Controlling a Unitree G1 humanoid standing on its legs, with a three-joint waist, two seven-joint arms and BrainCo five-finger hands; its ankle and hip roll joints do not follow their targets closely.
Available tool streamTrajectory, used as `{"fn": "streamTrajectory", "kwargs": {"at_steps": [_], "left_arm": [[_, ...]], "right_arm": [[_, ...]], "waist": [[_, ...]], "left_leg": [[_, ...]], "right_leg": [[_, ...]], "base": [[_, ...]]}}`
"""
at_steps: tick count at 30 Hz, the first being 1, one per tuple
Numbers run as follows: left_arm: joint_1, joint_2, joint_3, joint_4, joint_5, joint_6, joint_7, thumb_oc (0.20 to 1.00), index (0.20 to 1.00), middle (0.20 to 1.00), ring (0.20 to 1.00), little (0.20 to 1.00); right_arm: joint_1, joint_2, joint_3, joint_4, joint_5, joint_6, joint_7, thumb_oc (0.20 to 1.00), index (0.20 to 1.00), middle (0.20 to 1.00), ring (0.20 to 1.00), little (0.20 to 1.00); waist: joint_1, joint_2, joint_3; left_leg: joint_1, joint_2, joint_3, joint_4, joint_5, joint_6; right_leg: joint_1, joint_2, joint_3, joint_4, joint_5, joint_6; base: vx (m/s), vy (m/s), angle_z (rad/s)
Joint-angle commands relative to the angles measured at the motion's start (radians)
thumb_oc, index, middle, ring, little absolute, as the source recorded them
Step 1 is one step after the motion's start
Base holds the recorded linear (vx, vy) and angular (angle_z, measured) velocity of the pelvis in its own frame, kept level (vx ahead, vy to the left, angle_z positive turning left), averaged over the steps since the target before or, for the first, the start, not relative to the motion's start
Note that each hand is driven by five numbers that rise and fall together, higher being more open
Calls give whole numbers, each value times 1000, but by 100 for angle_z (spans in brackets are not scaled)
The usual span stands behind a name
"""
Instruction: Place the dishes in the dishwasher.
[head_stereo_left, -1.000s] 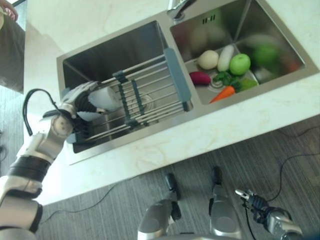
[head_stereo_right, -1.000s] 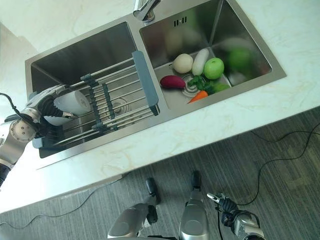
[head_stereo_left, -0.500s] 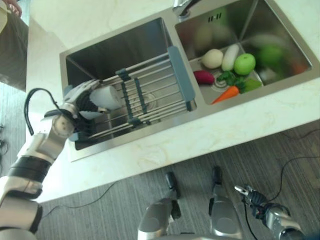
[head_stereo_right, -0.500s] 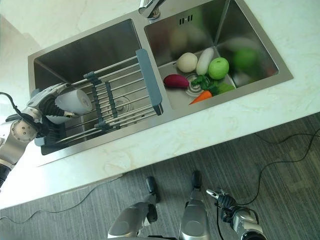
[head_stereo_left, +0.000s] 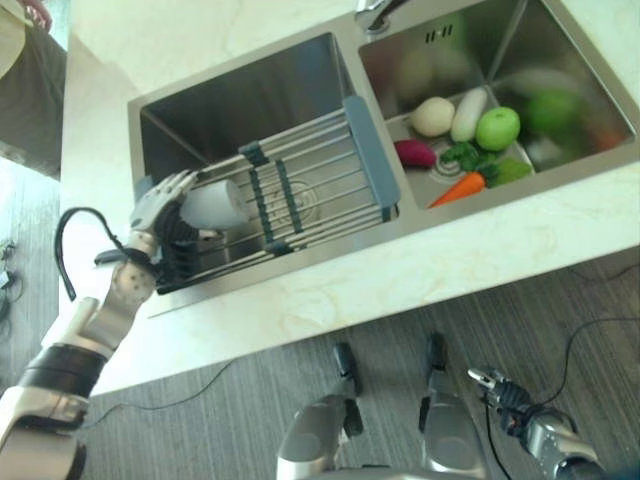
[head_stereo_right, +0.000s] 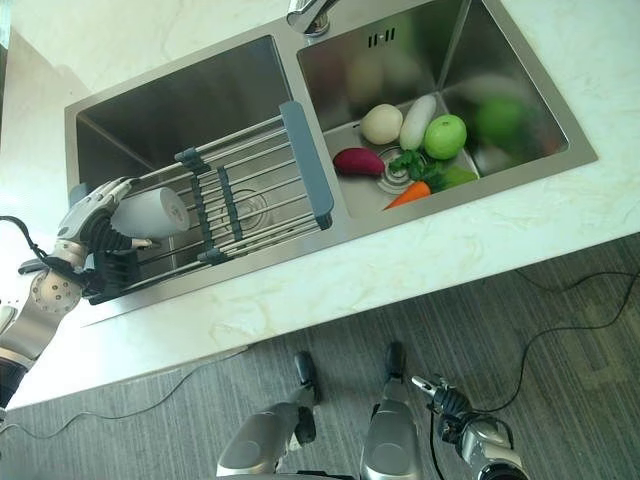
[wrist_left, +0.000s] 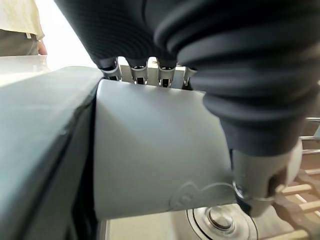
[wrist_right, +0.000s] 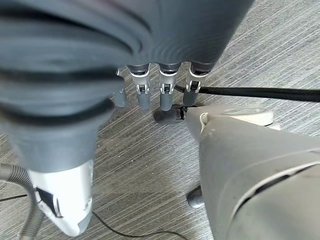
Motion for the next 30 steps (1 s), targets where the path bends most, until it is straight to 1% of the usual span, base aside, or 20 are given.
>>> {"fn": "streamTrajectory", "kwargs": {"at_steps": [1,8,10,13,18,21,28,30], "left_arm": [[3,24,47,59,28,10,4,1000,1000,1000,1000,1000],[23,18,46,36,63,21,40,1000,1000,1000,1000,1000],[27,18,49,24,79,32,71,1000,1000,1000,1000,1000],[37,4,64,5,81,43,143,1000,1000,1000,1000,1000],[65,-29,78,-15,101,32,156,1000,1000,1000,1000,1000],[88,-64,78,-30,129,33,190,1000,1000,1000,1000,1000],[99,-73,76,-41,140,33,217,1000,1000,1000,1000,1000],[105,-75,77,-46,134,8,225,1000,1000,1000,1000,1000]], "right_arm": [[12,25,-24,-8,16,-10,-2,1000,1000,1000,1000,1000],[10,27,-27,-4,13,-13,0,1000,1000,1000,1000,1000],[10,30,-26,-4,15,-15,-2,1000,1000,1000,1000,1000],[9,41,-26,2,20,-19,-6,1000,1000,1000,1000,1000],[12,51,-27,1,19,-17,-13,1000,1000,1000,1000,1000],[14,59,-27,1,17,-21,-21,1000,1000,1000,1000,1000],[21,52,-30,-8,7,-21,-19,1000,1000,1000,1000,1000],[21,53,-32,-7,5,-23,-17,1000,1000,1000,1000,1000]], "waist": [[23,-17,3],[26,-12,1],[27,-12,2],[34,-14,2],[39,-15,4],[43,-15,5],[41,-11,6],[43,-9,6]], "left_leg": [[-53,-12,-90,66,-56,-22],[-49,-12,-88,64,-57,-21],[-52,-12,-90,65,-58,-21],[-53,-13,-95,66,-59,-19],[-55,-14,-101,66,-59,-20],[-55,-15,-106,66,-59,-19],[-54,-15,-105,65,-58,-21],[-54,-15,-106,64,-57,-22]], "right_leg": [[-77,-79,-78,168,-64,78],[-75,-81,-80,168,-64,79],[-78,-82,-80,169,-64,80],[-77,-83,-83,170,-66,79],[-78,-84,-86,173,-66,79],[-77,-85,-89,174,-68,80],[-79,-86,-91,176,-70,80],[-81,-88,-93,177,-69,81]], "base": [[0,0,0],[0,0,0],[0,0,0],[4,-22,0],[0,0,0],[2,-1,3],[-2,7,4],[0,0,0]]}}
